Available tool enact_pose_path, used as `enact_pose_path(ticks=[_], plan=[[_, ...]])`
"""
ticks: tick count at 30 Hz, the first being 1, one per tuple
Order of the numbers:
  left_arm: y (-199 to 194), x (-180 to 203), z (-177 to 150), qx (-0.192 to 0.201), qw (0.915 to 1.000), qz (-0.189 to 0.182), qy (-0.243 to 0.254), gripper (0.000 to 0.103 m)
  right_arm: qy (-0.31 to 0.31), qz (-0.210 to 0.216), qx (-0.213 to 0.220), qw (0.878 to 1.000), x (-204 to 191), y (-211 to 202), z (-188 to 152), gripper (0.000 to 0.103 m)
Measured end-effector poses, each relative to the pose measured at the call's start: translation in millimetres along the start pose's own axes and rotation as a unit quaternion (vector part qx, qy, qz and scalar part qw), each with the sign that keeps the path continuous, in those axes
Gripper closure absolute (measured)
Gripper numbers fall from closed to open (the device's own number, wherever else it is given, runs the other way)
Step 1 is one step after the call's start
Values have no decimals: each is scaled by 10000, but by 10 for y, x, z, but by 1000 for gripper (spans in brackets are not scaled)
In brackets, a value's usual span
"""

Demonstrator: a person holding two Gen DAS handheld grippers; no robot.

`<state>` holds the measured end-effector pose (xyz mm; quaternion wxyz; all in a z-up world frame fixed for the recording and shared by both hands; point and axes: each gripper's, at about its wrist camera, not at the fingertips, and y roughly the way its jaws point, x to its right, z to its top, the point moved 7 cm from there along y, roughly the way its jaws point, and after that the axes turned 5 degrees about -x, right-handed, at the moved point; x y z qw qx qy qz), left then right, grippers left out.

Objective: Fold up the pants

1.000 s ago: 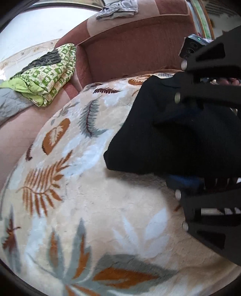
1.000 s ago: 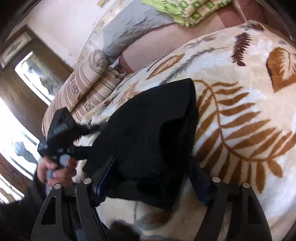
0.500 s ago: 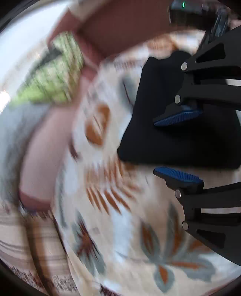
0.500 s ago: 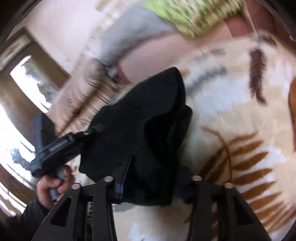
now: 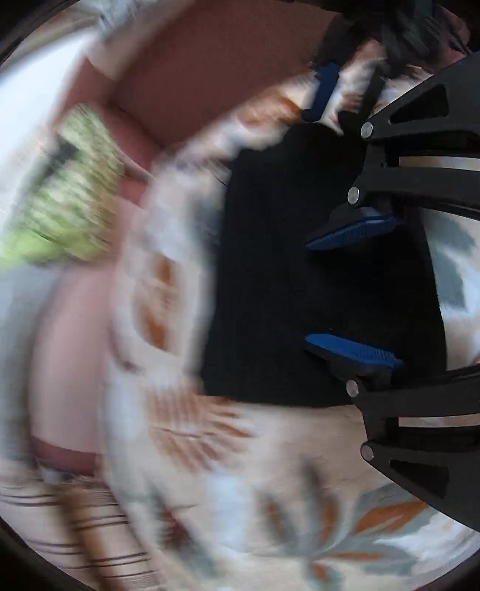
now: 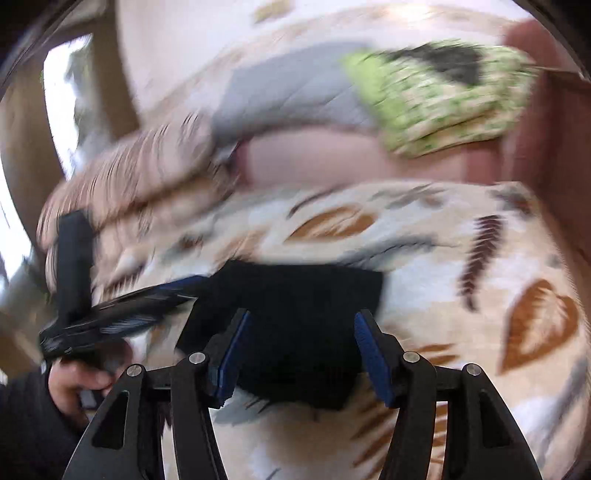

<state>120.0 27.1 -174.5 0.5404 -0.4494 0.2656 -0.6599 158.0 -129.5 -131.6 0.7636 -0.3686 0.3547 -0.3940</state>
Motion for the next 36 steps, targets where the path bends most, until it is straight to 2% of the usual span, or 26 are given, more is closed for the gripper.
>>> enact_pose_path(ticks=[1, 2, 3, 4, 5, 7, 9, 13, 16, 20, 25, 26, 27, 28, 30, 31, 33, 35, 36], plan=[[-20, 29, 15, 45, 10000, -48, 60, 57, 76, -20, -575, 9983, 1, 219, -126, 44], [-64, 66, 2, 127, 9998, -101, 87, 52, -55, -398, -857, 9955, 11, 391, -227, 41], [-67, 83, -16, 110, 9998, -111, 113, 50, -383, -642, -646, 9951, -44, 353, -205, 39], [-56, 78, -40, 94, 9998, -72, 171, 48, -470, -645, -694, 9944, -80, 356, -232, 33], [-65, 89, -50, 109, 9996, -20, 247, 44, -650, -754, -864, 9913, -131, 416, -261, 20], [-48, 133, -33, 104, 9994, -59, 327, 35, -1052, -1257, -1111, 9802, -173, 533, -339, 14], [-48, 152, -5, 94, 9991, -29, 414, 31, -1263, -1510, -1296, 9718, -152, 652, -414, 4], [-4, 108, 89, 80, 9991, -78, 397, 26, -750, -1057, -1043, 9861, 7, 629, -349, 2], [12, 114, 118, 79, 9992, -131, 381, 21, -349, -825, -839, 9924, 168, 513, -319, 11], [31, 145, 121, 91, 9991, -110, 409, 17, -132, -910, -172, 9956, 256, 276, -208, 15], [25, 147, 115, 117, 9989, -109, 442, 17, -718, -1719, 390, 9817, 64, 30, -112, 13], [21, 145, 115, 134, 9989, -119, 436, 17, -718, -1719, 390, 9817, 64, 30, -112, 13], [18, 145, 113, 156, 9989, -136, 425, 17, -919, -1952, 480, 9753, -11, -20, -107, 13], [17, 139, 113, 185, 9989, -163, 402, 16, -1165, -2390, 438, 9630, -52, -59, -144, 13], [11, 133, 114, 277, 9988, -273, 310, 12, -1294, -2872, 283, 9487, -100, -74, -184, 13], [12, 137, 110, 306, 9986, -323, 277, 9, -1272, -3047, 229, 9436, -114, -100, -206, 13], [23, 148, 95, 317, 9986, -294, 318, 8, -1079, -3146, 213, 9428, -113, -186, -270, 13], [31, 158, 86, 308, 9986, -212, 382, 8, -843, -3255, 364, 9411, -99, -337, -305, 12], [31, 166, 83, 305, 9985, -184, 409, 8, -798, -3385, 493, 9363, -76, -413, -324, 10]])
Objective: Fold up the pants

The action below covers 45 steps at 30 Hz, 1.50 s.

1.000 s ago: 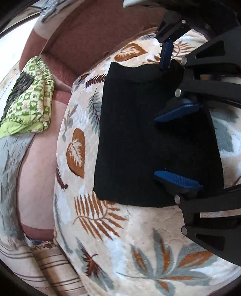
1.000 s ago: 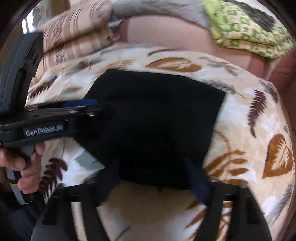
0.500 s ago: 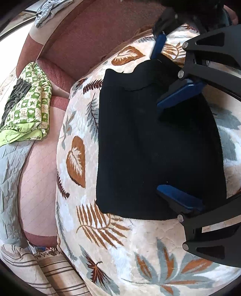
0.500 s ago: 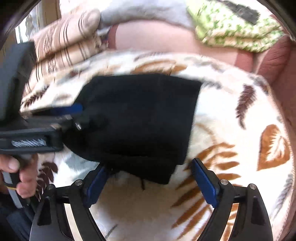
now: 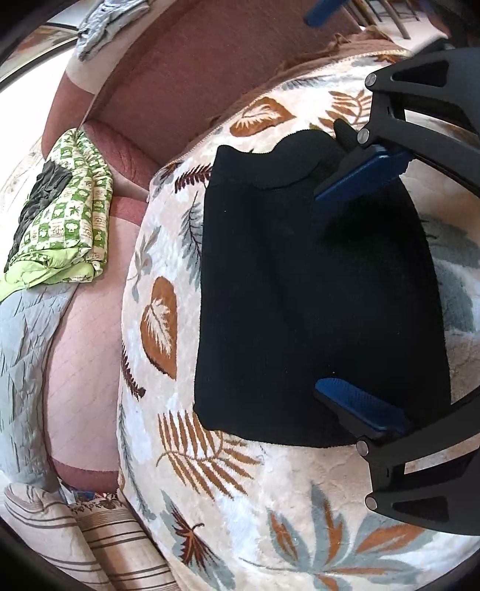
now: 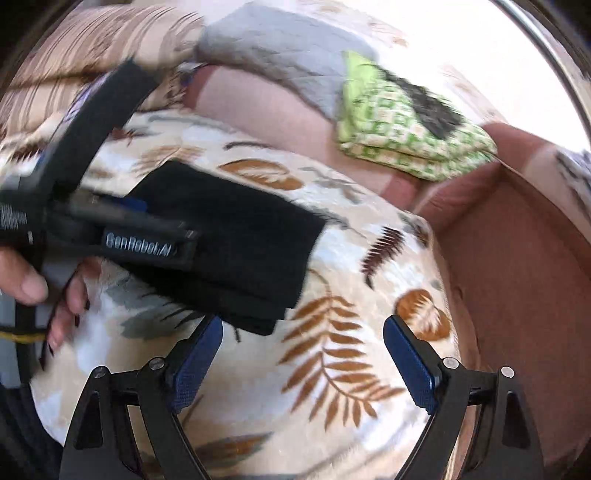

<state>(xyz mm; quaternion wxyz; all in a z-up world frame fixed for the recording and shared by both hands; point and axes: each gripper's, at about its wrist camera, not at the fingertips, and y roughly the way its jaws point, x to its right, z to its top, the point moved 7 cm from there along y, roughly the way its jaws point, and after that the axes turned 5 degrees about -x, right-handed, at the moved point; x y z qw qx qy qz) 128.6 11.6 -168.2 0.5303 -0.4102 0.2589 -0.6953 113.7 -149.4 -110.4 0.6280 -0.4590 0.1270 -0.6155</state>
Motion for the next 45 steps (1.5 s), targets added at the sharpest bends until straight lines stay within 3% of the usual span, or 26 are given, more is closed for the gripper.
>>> enact_pose_path(ticks=[3, 4, 7, 8, 10, 12, 14, 15, 17, 21, 22, 23, 24, 26, 30, 31, 35, 38, 41, 45], plan=[[-30, 6, 10, -41, 10000, -32, 34, 10, 115, -358, 76, 9993, 73, -44, -29, 10], [-46, -3, 20, -32, 10000, 5, 31, 15, 122, -446, 94, 9989, 78, -104, -73, 10], [-95, -38, 43, 16, 9997, 255, 55, 28, -94, -170, 24, 9998, -50, -86, -116, 10], [-115, -38, 43, 49, 9993, 369, 97, 28, -65, -49, -1, 10000, -68, -94, -133, 10], [-179, -21, 41, 185, 9968, 737, 244, 27, 326, 603, -127, 9976, -48, -154, -183, 10], [-240, 2, 33, 353, 9930, 1063, 380, 23, 1025, 1603, -388, 9810, 35, -247, -265, 10], [-259, 32, 13, 398, 9916, 1152, 427, 19, 1800, 2938, -695, 9362, 125, -402, -347, 10], [-252, 47, -4, 364, 9922, 1112, 419, 19, 2189, 3589, -785, 9039, 206, -559, -372, 10], [-247, 53, -23, 338, 9925, 1101, 397, 17, 2630, 4309, -684, 8605, 349, -851, -361, 10], [-230, 34, -39, 263, 9936, 1059, 280, 7, 3286, 5844, -282, 7415, 607, -1551, -130, 6], [-232, 18, -37, 235, 9940, 1039, 247, 7, 3368, 6060, -174, 7204, 654, -1698, -27, 4], [-230, -17, -15, 210, 9944, 1009, 219, 7, 3420, 6149, -97, 7105, 691, -1793, 62, 2], [-221, -37, 0, 185, 9949, 971, 189, 7, 3445, 6167, -5, 7079, 751, -1915, 219, 2], [-206, -56, 25, 160, 9955, 921, 131, 7, 3482, 5930, 169, 7259, 925, -2054, 490, 2], [-249, -76, 59, 269, 9962, 830, 54, 7, 3243, 4844, 939, 8071, 1576, -2564, 1317, 2], [-262, -91, 68, 290, 9964, 792, 17, 7, 3246, 4637, 1084, 8172, 1704, -2673, 1458, 2], [-299, -126, 54, 335, 9971, 665, -139, 7, 3185, 4271, 1782, 8273, 2117, -3277, 2009, 1], [-308, -151, 34, 306, 9974, 607, -237, 7, 3085, 3913, 2254, 8372, 2140, -3502, 2107, 0], [-334, -181, 33, 345, 9971, 614, -291, 7, 3007, 3739, 2085, 8523, 1856, -3233, 1985, 0], [-313, -167, 15, 313, 9964, 733, -290, 7, 3086, 3516, 1274, 8746, 1219, -2149, 1520, 0]])
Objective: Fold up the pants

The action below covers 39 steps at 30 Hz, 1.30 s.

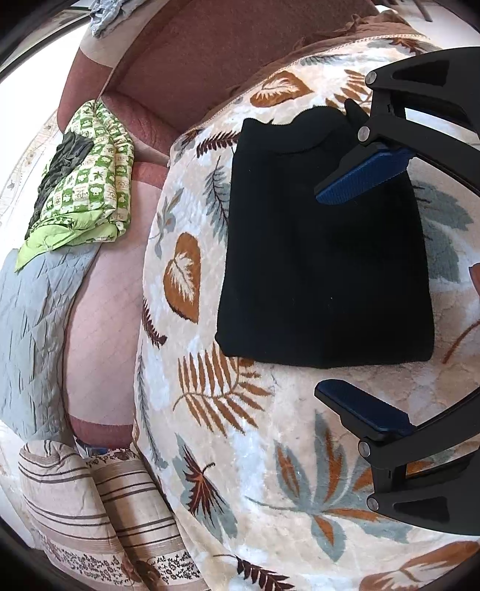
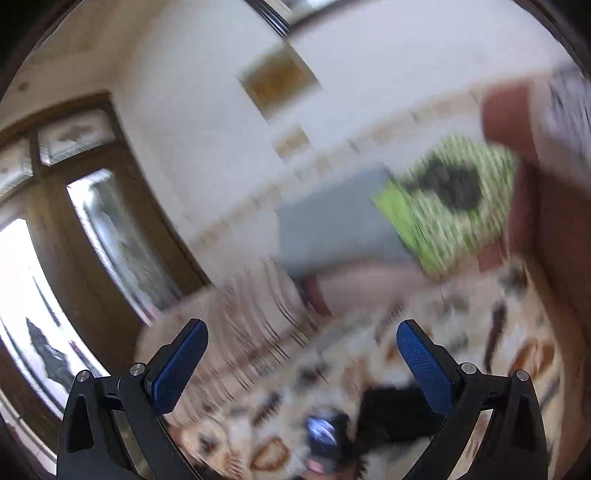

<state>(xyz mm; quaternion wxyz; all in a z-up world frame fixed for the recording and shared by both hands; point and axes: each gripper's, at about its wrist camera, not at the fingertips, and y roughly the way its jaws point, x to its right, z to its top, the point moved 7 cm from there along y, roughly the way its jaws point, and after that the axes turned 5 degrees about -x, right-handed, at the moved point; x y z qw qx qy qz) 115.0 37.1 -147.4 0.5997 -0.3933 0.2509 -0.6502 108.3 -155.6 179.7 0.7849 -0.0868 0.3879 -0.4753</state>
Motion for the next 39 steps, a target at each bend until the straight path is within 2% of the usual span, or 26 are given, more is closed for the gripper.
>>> enact_pose_path(ticks=[3, 4, 6, 7, 9, 11, 12, 13, 15, 16, 22, 32, 39], plan=[[19, 18, -6, -26, 10000, 66, 35, 7, -171, -587, -146, 9980, 629, 730, -621, 0], [22, 27, -8, -26, 9999, 80, 57, 7, -10, -741, -167, 9971, 928, 1003, -848, 0], [24, 39, -4, -7, 9999, 117, 106, 7, 684, -922, -396, 9926, 1413, 1335, -1194, 2], [30, 45, -1, -4, 9999, 126, 118, 7, 1163, -1144, -688, 9842, 1737, 1554, -1463, 2], [40, 53, -4, -15, 9998, 122, 131, 7, 1639, -1294, -912, 9737, 2070, 1725, -1768, 10], [50, 65, -4, -20, 9998, 128, 157, 7, 1872, -1386, -1050, 9668, 2276, 1770, -2021, 11], [53, 66, -1, -20, 9998, 124, 167, 7, 2247, -1344, -1161, 9581, 2381, 1760, -2104, 12], [51, 75, 2, -10, 9998, 118, 172, 7, 2396, -1322, -1031, 9563, 2444, 1696, -2103, 12], [46, 74, 5, 21, 9998, 138, 174, 6, 2338, -1637, -903, 9541, 2493, 1613, -2098, 12], [46, 72, 1, 20, 9997, 165, 170, 7, 2267, -1625, -902, 9561, 2465, 1611, -2098, 12], [-2, 71, -49, 80, 9987, 450, 228, 6, 1600, -1266, -971, 9741, 2129, 1677, -2053, 12], [-65, 82, -83, 188, 9967, 689, 384, 6, 1618, -1210, -999, 9743, 2103, 1734, -2013, 12], [-93, -19, -51, 247, 9963, 761, 320, 6, 1186, -940, -867, 9847, 1847, 1639, -1982, 12]])
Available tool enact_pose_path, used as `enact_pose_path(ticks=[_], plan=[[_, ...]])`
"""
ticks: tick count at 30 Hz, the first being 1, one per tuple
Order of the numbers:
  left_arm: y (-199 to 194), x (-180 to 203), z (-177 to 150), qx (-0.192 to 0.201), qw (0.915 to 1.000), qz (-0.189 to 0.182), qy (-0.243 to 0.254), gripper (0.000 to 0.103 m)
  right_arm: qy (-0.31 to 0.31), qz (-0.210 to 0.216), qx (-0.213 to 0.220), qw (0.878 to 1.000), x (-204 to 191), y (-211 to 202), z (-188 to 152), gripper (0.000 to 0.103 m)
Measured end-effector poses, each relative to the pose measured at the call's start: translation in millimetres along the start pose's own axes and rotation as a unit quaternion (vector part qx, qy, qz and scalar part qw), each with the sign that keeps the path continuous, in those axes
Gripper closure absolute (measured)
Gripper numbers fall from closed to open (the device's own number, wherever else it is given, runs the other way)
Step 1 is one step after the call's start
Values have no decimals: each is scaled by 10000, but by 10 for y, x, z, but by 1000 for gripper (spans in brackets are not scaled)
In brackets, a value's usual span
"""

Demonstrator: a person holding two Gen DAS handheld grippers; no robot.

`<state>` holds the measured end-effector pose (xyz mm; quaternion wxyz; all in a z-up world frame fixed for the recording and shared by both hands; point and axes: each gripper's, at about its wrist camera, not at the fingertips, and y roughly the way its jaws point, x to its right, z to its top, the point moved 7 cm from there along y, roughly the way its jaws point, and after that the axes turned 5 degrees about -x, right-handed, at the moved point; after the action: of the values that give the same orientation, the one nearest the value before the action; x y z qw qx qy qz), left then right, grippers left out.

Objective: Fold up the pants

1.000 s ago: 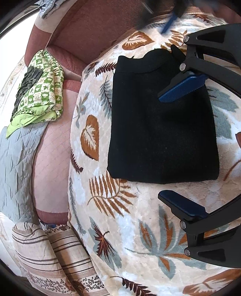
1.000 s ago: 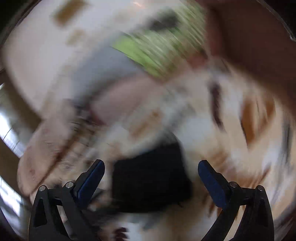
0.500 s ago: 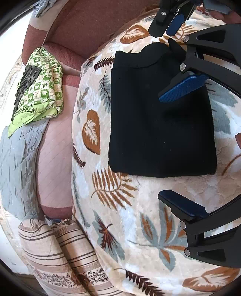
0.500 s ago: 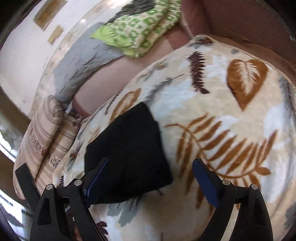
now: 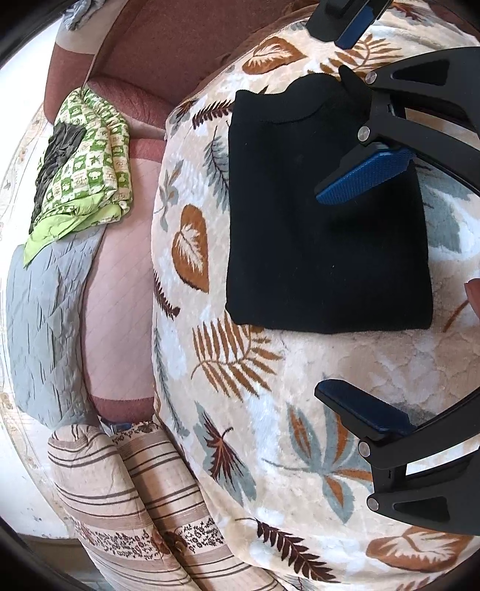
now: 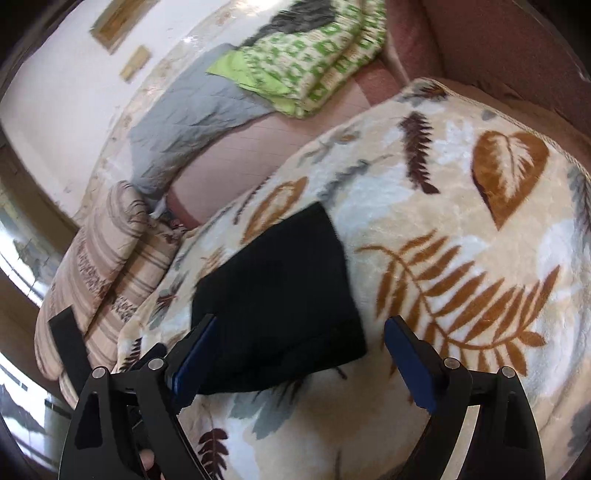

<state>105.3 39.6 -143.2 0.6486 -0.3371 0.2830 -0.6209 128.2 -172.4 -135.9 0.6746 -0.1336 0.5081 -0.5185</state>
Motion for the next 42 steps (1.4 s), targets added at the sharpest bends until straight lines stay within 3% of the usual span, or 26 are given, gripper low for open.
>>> enact_pose_path(ticks=[32, 42], plan=[[44, -8, 7, -114, 9999, 42, -36, 6, -397, -473, -314, 9976, -113, 168, -92, 12], [40, -26, 17, -46, 9998, 204, 18, 5, -663, -1030, -345, 9919, -151, 221, -120, 12]])
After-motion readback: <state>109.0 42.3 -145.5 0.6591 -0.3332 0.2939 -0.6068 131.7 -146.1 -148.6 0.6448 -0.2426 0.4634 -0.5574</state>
